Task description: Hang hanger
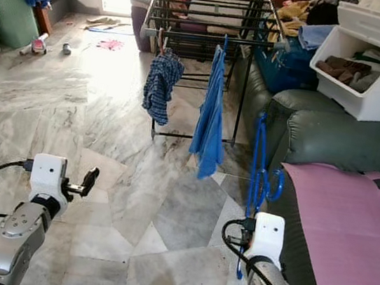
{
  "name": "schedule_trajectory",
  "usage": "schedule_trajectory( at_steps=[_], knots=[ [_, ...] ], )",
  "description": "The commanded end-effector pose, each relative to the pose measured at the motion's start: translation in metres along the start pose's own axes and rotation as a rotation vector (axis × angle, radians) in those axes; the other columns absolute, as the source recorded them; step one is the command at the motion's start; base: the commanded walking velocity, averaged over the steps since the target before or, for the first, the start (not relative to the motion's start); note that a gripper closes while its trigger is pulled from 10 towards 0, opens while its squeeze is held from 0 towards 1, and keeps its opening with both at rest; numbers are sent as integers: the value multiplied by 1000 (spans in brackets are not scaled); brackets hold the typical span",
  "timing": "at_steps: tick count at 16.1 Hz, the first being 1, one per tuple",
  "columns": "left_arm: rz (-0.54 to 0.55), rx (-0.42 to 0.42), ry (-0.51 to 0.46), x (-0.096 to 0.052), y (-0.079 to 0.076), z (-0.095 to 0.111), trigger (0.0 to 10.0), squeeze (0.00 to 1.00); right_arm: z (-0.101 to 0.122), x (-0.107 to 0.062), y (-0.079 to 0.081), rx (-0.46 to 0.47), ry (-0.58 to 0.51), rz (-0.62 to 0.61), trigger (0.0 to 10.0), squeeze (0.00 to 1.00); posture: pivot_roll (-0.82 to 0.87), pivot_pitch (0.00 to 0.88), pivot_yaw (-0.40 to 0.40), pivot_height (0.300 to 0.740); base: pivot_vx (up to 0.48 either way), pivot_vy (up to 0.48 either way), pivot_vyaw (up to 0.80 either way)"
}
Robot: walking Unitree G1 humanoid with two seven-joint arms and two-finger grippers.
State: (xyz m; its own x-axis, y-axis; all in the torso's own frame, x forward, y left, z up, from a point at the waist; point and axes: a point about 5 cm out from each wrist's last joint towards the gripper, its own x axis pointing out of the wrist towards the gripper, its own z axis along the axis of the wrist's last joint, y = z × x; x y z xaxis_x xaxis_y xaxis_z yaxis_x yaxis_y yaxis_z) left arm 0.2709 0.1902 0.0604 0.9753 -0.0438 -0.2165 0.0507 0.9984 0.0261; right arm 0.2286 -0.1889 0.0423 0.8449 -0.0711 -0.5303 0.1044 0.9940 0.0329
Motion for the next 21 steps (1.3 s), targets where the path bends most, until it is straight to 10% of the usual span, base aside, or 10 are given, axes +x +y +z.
schedule_trajectory(
  at_steps=[1,14,21],
  knots=[
    [9,13,-9,3,3,3,10000,0,5,-4,-1,14,-13,6,10000,0,-83,0,36,740,0,0,0],
    [71,69,-46,1,11,5,10000,0,1,-11,11,-51,73,228,10000,0,-89,0,35,740,0,0,0],
    [101,115,-66,-27,29,-2,10000,0,9,-9,2,-78,32,222,10000,0,-51,0,10,740,0,0,0]
  ],
)
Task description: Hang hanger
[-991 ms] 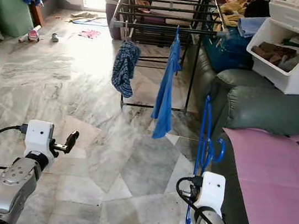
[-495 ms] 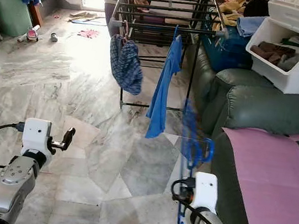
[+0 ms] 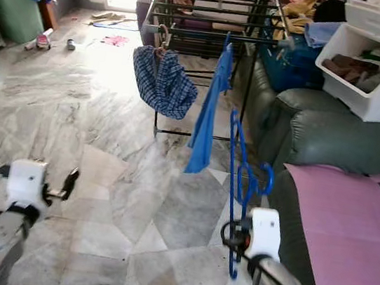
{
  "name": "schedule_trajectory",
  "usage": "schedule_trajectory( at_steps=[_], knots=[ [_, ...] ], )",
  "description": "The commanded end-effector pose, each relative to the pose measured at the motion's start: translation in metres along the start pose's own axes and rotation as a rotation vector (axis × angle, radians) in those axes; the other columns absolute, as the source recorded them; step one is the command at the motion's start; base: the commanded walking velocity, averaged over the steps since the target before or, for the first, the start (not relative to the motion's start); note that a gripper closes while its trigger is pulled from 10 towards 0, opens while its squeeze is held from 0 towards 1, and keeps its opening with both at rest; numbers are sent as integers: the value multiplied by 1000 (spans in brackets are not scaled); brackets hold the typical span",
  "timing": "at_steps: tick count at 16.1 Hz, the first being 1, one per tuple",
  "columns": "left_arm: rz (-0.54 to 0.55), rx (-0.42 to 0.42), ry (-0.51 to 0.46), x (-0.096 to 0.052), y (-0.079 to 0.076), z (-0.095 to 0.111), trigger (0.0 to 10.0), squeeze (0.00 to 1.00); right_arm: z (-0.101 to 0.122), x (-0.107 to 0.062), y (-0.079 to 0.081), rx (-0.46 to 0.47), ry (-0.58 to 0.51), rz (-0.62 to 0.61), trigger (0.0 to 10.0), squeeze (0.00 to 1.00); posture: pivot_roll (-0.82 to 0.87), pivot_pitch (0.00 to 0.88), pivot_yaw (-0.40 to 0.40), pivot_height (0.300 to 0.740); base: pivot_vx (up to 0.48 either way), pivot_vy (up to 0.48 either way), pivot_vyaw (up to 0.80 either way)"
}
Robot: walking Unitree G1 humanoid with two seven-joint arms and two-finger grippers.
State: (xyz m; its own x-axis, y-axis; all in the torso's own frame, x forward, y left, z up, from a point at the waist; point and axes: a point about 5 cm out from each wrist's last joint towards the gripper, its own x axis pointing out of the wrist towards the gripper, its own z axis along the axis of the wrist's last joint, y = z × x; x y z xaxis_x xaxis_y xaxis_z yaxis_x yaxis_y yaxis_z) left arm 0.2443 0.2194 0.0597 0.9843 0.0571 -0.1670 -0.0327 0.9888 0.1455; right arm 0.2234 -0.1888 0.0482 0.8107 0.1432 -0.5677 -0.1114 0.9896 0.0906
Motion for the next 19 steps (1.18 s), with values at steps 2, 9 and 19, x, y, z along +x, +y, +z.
schedule_trajectory(
  at_steps=[2,9,19],
  knots=[
    [-8,15,-25,2,1,7,10000,0,4,0,4,-19,-13,5,10000,0,-58,0,13,740,0,0,0],
    [20,44,-54,8,5,11,10000,0,4,1,-1,-17,-20,-32,10000,0,-64,0,24,740,0,0,0],
    [-78,-39,-126,24,0,25,10000,0,35,4,-17,-34,-212,-102,10000,0,-75,0,21,740,0,0,0]
  ],
)
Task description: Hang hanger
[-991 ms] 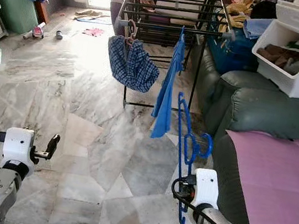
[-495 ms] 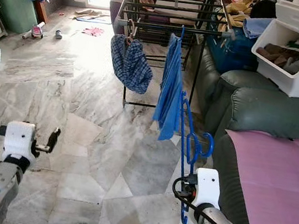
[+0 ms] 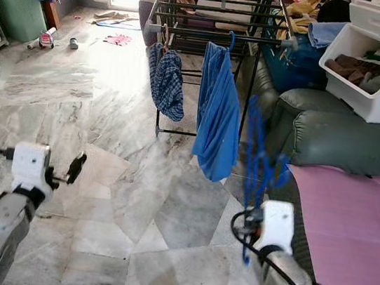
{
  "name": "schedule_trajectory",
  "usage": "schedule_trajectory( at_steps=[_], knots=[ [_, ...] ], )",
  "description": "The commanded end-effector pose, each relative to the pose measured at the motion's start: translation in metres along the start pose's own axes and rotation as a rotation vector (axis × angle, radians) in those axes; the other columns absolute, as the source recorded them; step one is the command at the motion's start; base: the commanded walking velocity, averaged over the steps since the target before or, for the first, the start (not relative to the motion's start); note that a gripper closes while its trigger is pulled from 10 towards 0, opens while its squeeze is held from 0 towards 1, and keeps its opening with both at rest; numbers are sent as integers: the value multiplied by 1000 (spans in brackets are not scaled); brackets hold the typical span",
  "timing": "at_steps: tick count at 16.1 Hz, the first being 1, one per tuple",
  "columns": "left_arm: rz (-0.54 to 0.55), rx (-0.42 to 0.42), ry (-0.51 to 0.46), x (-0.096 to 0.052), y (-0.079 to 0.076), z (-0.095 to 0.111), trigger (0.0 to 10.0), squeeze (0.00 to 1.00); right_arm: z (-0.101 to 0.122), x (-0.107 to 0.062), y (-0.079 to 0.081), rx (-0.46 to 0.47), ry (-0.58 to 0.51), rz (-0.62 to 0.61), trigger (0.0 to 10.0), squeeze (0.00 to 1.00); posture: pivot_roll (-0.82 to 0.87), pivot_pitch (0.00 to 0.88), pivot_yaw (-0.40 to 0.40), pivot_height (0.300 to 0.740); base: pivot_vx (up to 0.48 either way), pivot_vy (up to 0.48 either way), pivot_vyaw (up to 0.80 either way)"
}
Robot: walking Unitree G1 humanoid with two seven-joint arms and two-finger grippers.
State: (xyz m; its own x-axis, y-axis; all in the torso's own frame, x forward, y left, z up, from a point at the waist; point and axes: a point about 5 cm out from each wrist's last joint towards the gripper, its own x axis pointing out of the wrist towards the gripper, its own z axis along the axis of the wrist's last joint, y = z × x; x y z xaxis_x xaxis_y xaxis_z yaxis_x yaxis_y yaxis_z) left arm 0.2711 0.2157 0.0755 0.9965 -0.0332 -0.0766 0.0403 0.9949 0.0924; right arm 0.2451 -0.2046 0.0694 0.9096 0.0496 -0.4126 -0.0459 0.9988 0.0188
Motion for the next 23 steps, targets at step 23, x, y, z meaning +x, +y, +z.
schedule_trajectory(
  at_steps=[23],
  knots=[
    [22,3,-115,-4,-6,0,10000,0,2,-2,-2,-75,-302,-108,10000,0,-78,0,24,740,0,0,0]
  ],
)
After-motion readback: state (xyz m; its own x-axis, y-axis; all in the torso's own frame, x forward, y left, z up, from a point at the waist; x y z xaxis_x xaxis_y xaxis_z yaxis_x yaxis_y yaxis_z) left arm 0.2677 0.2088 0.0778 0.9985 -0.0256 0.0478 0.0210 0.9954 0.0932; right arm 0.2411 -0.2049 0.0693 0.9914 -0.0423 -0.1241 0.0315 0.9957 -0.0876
